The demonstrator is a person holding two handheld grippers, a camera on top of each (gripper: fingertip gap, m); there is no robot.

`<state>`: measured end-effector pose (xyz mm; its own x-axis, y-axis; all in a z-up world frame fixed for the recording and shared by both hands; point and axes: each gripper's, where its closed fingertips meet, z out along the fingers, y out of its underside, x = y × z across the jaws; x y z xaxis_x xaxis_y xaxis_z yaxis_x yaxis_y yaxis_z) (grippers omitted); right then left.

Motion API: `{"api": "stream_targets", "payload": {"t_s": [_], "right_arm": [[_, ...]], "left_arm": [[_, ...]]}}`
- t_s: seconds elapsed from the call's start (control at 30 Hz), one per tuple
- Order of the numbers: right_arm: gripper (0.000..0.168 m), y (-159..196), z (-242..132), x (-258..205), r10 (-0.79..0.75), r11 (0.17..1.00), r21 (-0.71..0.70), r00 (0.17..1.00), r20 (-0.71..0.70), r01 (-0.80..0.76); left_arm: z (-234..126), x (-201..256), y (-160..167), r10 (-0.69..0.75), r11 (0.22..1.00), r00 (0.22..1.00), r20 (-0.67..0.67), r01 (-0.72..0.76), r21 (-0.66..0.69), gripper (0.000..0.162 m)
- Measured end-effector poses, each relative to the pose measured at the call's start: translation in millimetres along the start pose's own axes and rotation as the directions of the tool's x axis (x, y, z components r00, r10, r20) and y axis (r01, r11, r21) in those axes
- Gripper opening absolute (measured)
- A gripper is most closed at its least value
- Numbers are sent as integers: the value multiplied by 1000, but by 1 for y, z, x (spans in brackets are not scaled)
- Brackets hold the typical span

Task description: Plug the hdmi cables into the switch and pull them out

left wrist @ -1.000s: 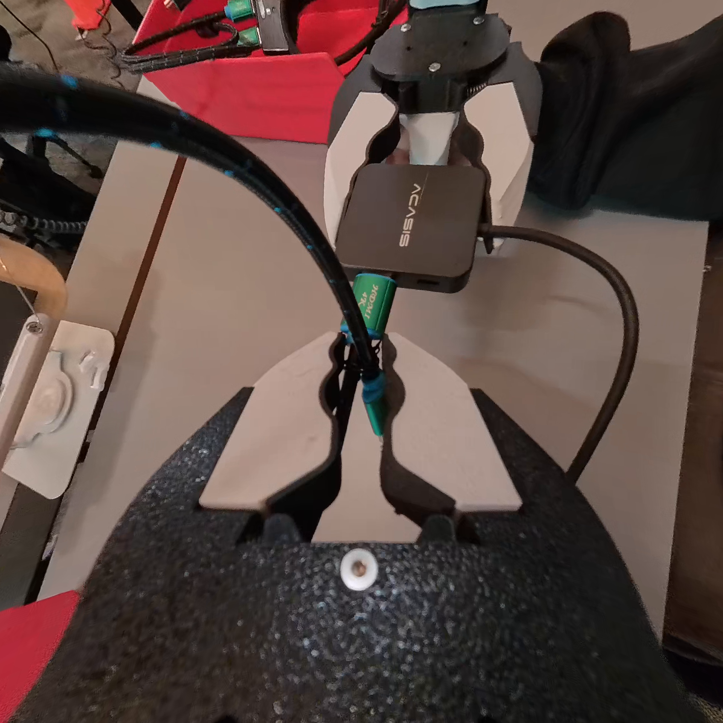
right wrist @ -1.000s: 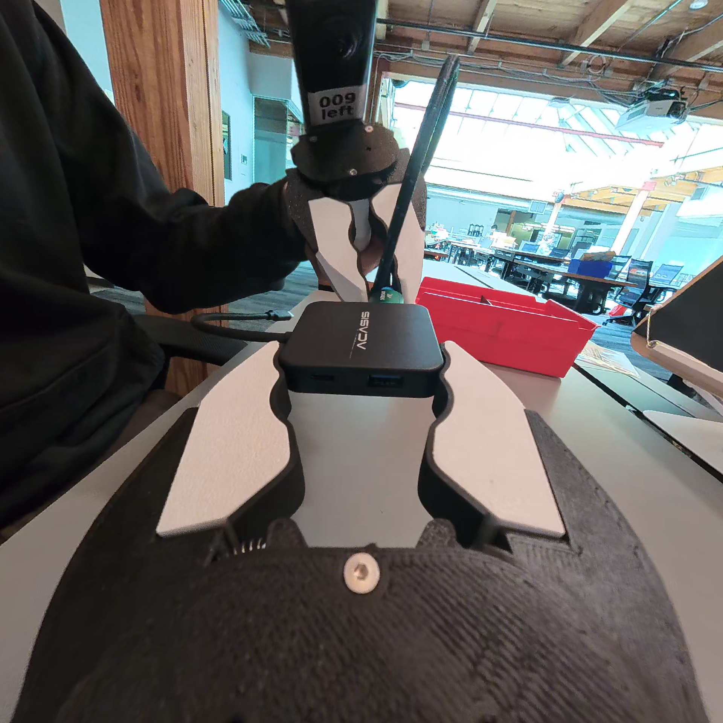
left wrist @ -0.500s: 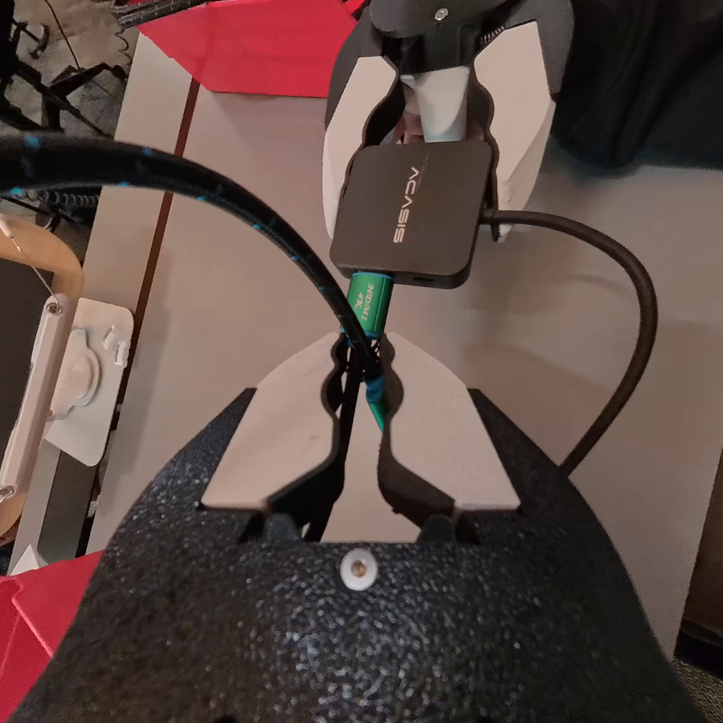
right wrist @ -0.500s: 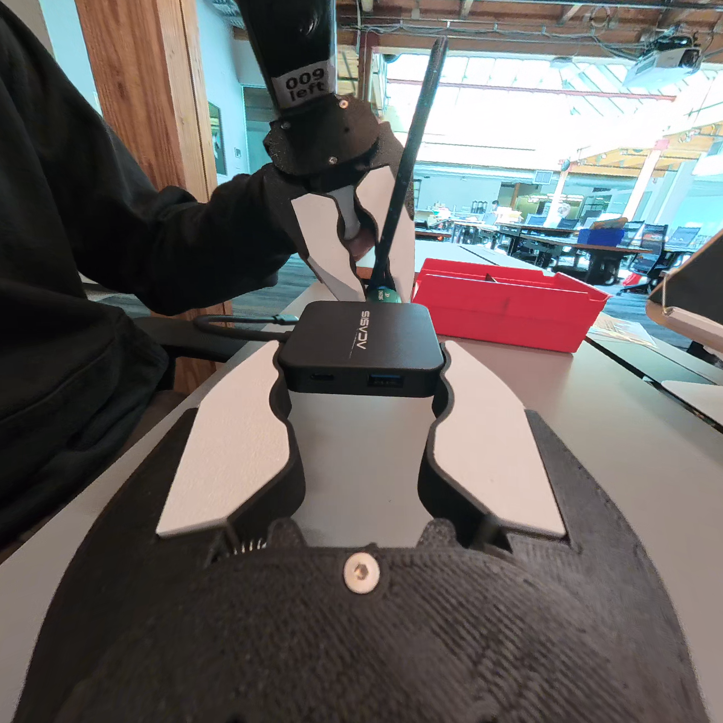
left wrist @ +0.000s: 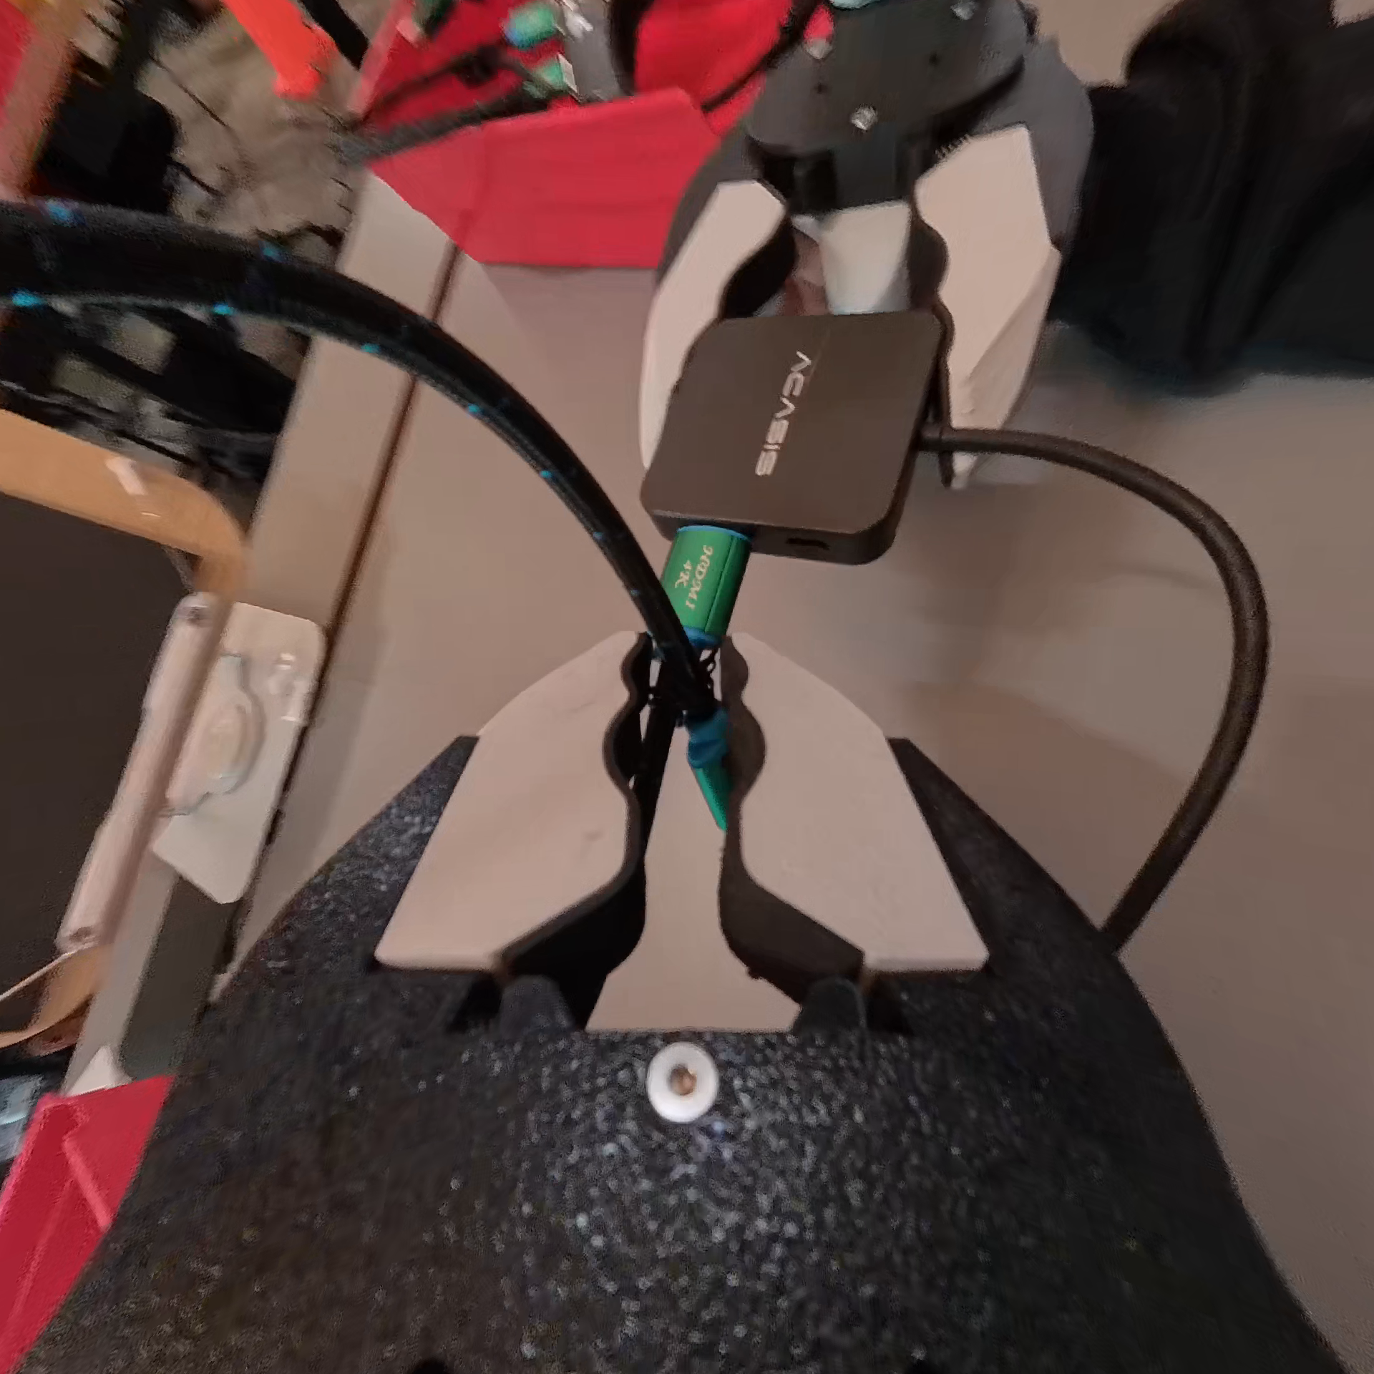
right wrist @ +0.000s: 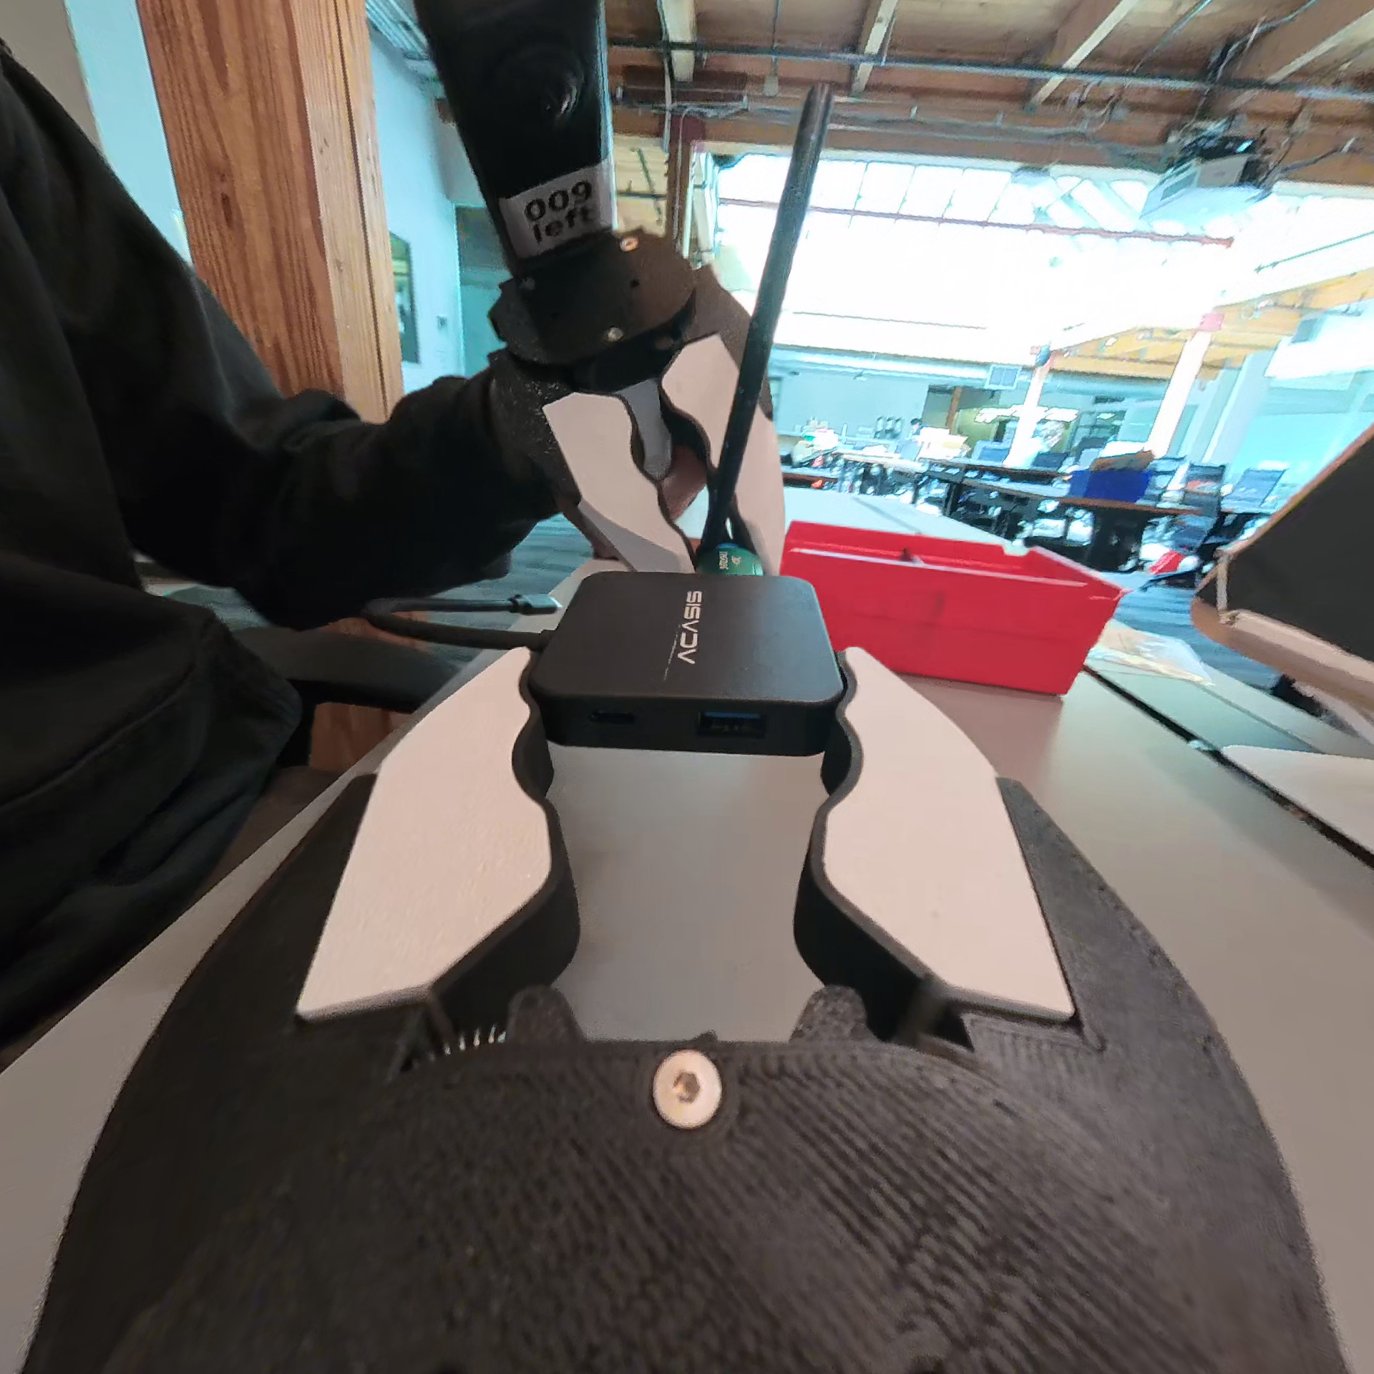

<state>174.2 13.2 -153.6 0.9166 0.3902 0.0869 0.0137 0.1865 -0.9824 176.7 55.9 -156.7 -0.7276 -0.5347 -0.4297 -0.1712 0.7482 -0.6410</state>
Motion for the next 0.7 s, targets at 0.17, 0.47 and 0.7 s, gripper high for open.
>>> {"api": "stream_targets", "payload": {"t_s": [0.17,0.47,0.7], "right_arm": [[72,-4,-9,20,-10,1000,10,992,-128,11],[72,-67,-106,71,-180,971,-9,698,-693,241],[72,-97,-281,102,-255,965,-253,18,-967,66]], "left_arm": [[-27,-18,-40,65,972,960,273,-123,200,58],[-71,-21,-33,-86,915,905,416,-94,393,64],[-33,2,20,-57,959,933,355,-47,278,63]]}}
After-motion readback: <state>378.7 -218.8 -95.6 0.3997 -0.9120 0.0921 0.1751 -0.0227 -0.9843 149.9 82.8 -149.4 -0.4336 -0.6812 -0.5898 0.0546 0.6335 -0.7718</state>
